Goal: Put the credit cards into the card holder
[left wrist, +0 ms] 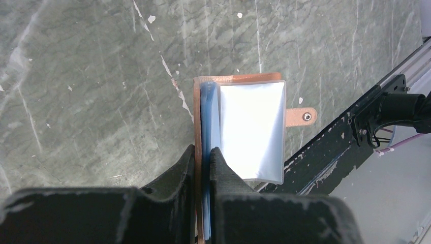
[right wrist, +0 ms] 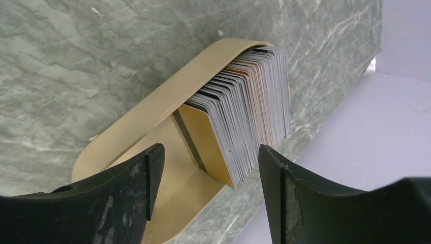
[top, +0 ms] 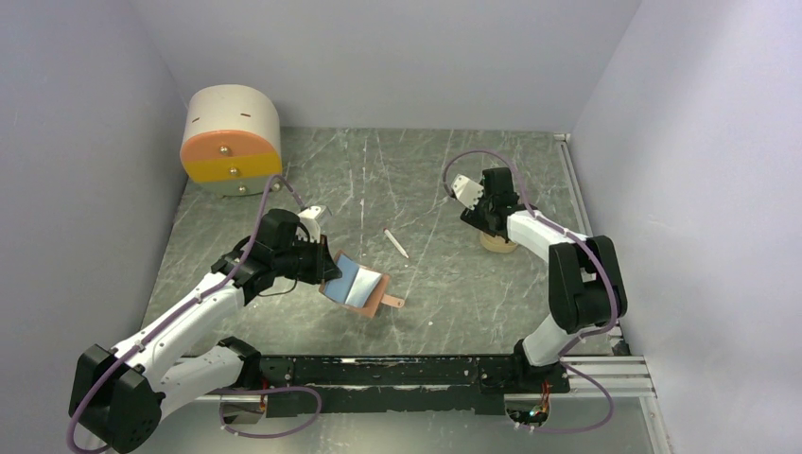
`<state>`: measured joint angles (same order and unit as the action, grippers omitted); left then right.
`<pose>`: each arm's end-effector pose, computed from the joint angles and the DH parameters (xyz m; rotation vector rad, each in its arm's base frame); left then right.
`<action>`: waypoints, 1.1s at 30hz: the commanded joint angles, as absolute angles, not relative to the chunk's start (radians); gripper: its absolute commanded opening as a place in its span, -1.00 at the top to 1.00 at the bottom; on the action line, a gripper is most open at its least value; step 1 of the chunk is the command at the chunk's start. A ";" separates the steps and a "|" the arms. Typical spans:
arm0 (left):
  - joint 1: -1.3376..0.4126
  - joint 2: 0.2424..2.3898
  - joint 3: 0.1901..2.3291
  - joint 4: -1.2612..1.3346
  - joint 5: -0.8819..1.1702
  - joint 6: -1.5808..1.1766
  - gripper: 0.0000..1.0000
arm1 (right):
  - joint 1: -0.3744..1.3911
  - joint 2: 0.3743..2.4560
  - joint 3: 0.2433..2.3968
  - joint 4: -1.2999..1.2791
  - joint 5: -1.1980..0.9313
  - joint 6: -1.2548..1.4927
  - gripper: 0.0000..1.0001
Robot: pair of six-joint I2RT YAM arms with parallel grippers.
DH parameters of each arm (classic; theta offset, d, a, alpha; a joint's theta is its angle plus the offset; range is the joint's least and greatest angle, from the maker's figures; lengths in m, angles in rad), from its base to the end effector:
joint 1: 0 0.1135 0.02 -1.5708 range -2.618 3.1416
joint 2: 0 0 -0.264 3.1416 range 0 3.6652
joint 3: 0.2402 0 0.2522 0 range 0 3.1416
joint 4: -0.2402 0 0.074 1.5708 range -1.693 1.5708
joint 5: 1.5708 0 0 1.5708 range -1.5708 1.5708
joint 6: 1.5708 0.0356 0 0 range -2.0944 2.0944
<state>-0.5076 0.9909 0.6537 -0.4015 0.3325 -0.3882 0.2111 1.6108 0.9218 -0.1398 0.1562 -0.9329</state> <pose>0.1743 -0.1103 0.2374 0.3211 2.3872 -0.8230 0.3254 0.0641 0.1874 -1.2641 2.1013 -0.5162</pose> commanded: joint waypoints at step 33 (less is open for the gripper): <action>-0.501 0.978 0.666 -0.399 0.313 -0.377 0.82 | 0.192 1.690 0.944 0.032 0.291 -1.037 0.00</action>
<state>-0.5076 0.9909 0.6537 -0.4015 0.3180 -0.3882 0.2035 1.7065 0.8978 0.0242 0.2806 -1.0325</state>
